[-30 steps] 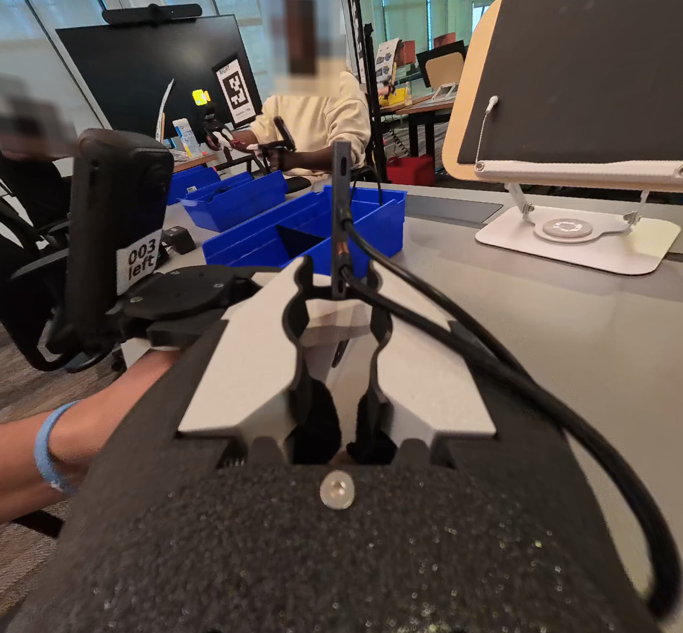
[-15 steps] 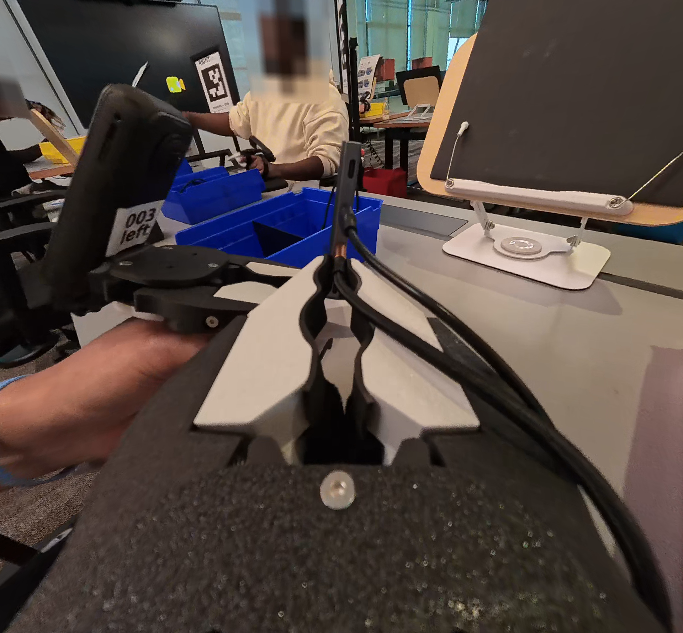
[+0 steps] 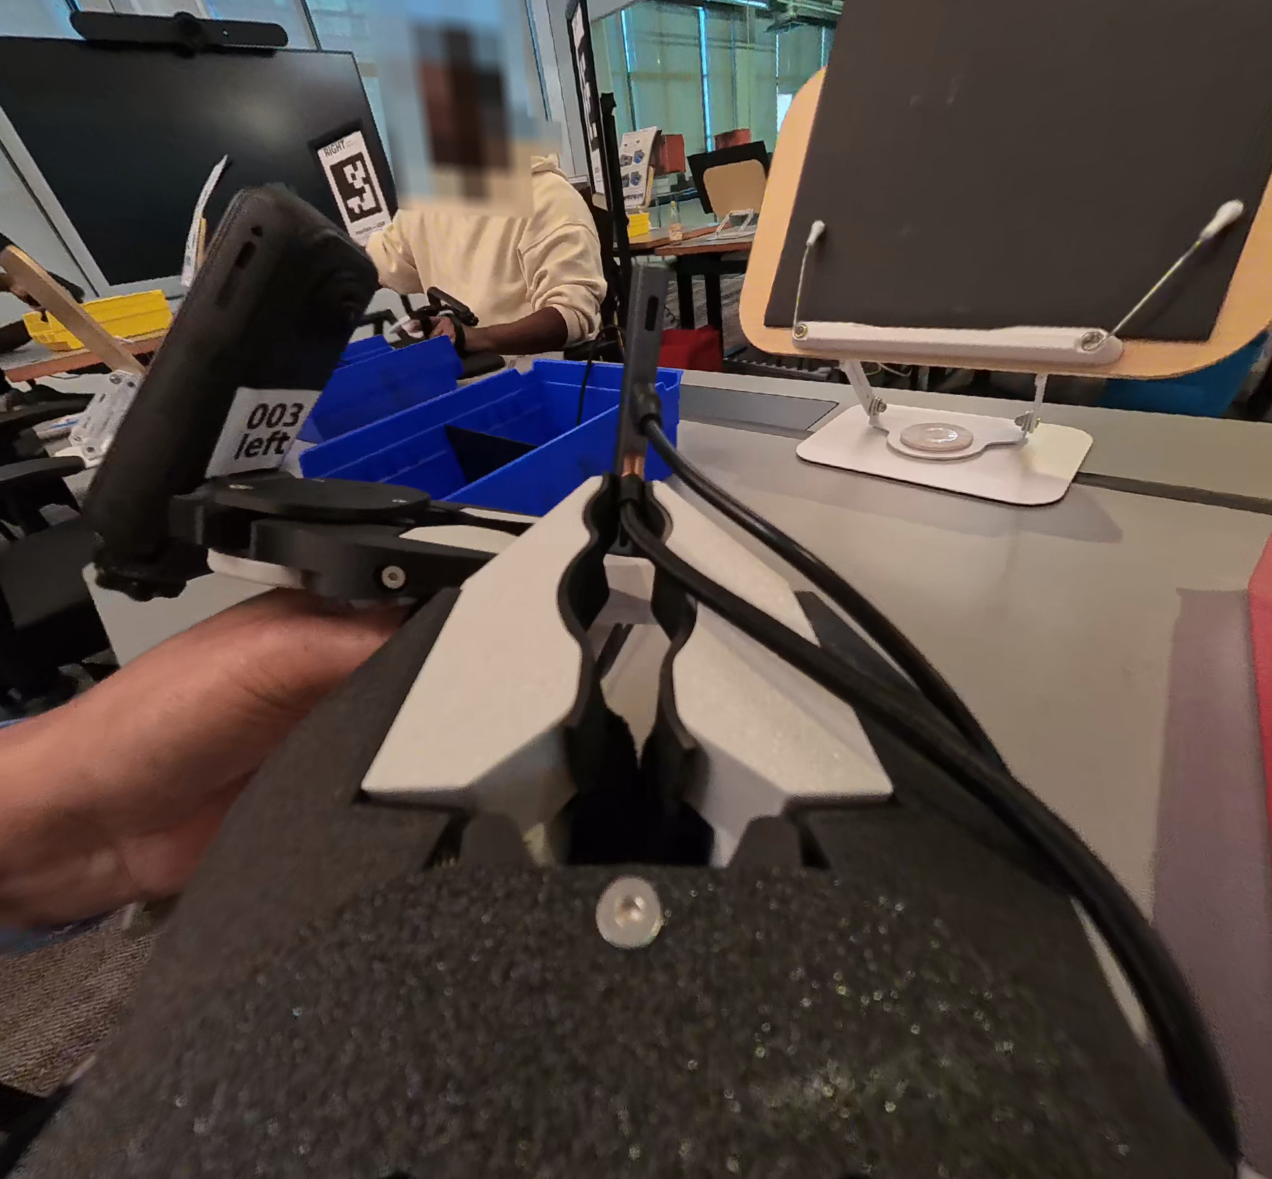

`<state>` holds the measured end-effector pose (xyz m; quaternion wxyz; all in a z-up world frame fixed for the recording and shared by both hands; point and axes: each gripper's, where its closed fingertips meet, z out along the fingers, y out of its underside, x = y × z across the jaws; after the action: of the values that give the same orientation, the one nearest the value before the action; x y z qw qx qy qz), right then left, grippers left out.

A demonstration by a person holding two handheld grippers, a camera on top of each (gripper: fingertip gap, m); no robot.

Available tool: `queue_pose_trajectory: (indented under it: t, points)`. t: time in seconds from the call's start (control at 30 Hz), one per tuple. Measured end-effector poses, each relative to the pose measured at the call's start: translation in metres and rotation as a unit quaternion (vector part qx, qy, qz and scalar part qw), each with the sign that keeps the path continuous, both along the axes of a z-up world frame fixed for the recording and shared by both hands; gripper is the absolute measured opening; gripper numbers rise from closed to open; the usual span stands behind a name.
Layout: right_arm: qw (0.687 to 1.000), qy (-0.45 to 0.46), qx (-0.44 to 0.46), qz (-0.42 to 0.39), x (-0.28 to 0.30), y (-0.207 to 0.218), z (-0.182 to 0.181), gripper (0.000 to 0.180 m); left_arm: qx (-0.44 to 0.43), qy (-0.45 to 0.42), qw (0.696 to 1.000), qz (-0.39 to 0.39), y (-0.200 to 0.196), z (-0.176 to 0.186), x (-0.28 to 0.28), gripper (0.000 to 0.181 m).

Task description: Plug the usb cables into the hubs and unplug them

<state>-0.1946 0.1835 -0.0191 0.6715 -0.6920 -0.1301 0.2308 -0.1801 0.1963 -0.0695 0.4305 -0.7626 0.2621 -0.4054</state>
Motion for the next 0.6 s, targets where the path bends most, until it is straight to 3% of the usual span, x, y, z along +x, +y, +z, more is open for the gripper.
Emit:
queue_pose_trajectory:
  t: [0.03, 0.13, 0.2, 0.27, 0.43, 0.6]
  points:
    - [1.000, 0.003, -0.002, 0.000, 0.001, -0.001, -0.001, 0.004, 0.001, 0.003, 1.000, -0.001, 0.000, -0.001, 0.001, 0.023]
    - [1.000, 0.006, 0.001, -0.007, 0.004, -0.003, -0.001, 0.006, 0.003, 0.007, 1.000, 0.005, 0.002, -0.002, 0.000, 0.024]
    - [0.998, 0.008, 0.051, -0.029, 0.019, -0.015, 0.020, 0.004, -0.037, -0.037, 0.995, 0.088, 0.039, -0.003, -0.034, 0.019]
    - [0.996, -0.011, 0.076, -0.038, 0.033, -0.028, 0.036, 0.004, -0.058, -0.057, 0.991, 0.109, 0.068, -0.008, -0.070, 0.019]
    - [0.999, -0.001, 0.027, 0.036, 0.039, -0.025, 0.057, 0.005, 0.075, 0.036, 0.995, 0.052, 0.036, 0.013, -0.027, 0.019]
    - [0.989, 0.092, -0.023, 0.115, 0.081, -0.017, 0.119, 0.004, 0.011, -0.011, 1.000, 0.013, 0.031, 0.004, -0.018, 0.019]
